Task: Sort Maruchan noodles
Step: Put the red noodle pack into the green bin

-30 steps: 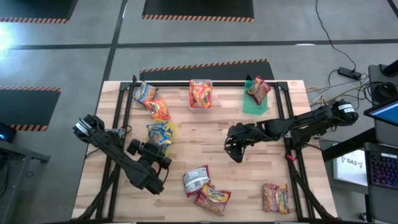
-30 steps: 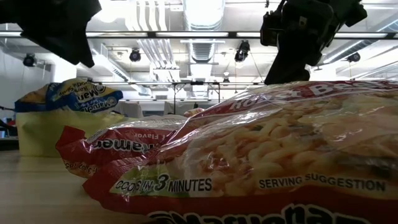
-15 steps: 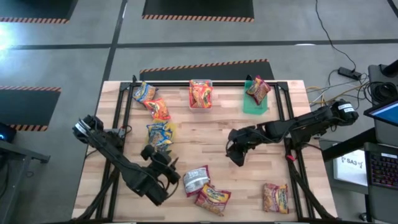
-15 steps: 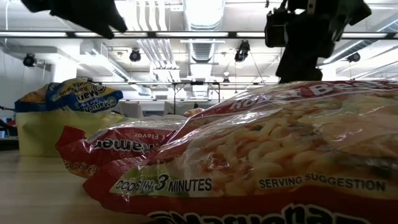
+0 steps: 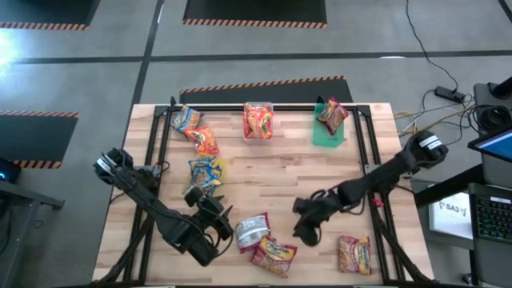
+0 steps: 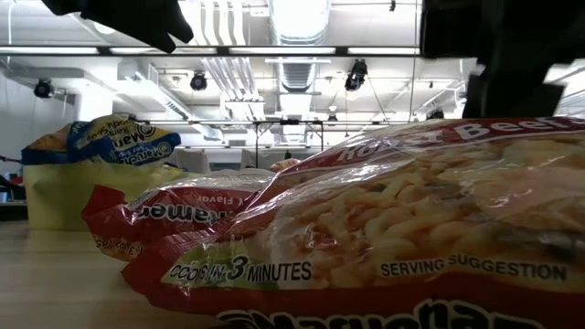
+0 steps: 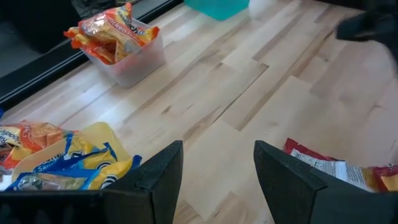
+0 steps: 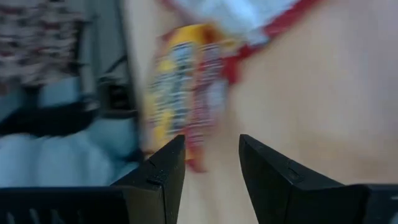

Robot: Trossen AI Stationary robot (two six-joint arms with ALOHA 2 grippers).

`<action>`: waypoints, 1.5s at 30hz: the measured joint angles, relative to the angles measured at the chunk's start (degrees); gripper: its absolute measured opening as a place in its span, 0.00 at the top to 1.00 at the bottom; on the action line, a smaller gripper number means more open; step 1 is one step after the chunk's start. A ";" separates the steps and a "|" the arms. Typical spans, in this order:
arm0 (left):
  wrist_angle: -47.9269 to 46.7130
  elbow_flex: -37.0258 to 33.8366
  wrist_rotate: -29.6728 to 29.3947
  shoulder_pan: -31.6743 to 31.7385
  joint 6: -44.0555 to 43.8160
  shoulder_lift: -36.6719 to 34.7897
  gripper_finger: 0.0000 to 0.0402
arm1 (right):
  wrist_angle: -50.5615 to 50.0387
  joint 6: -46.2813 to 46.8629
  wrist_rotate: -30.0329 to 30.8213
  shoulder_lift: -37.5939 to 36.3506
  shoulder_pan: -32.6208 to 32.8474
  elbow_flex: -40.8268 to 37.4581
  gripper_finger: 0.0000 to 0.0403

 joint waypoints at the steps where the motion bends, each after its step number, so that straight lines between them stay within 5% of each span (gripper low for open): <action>1: 0.34 -0.02 0.01 -0.04 0.27 0.00 0.55 | 1.87 0.49 -0.64 0.34 0.74 0.02 0.65; 19: 1.60 -0.06 -0.01 -0.56 3.26 0.00 0.55 | 9.63 3.61 -2.04 11.04 3.78 0.05 0.48; 31: 1.91 -0.08 0.05 -0.56 4.57 0.00 0.55 | 27.80 -0.18 -6.19 19.47 3.40 0.07 0.46; 39: 1.89 -0.08 0.10 -0.58 4.94 0.00 0.55 | 31.48 0.00 -6.05 21.68 3.41 0.31 0.53; 45: 1.72 -0.08 0.05 -0.56 5.09 0.00 0.55 | 31.38 -1.64 -6.06 21.86 3.41 1.02 0.72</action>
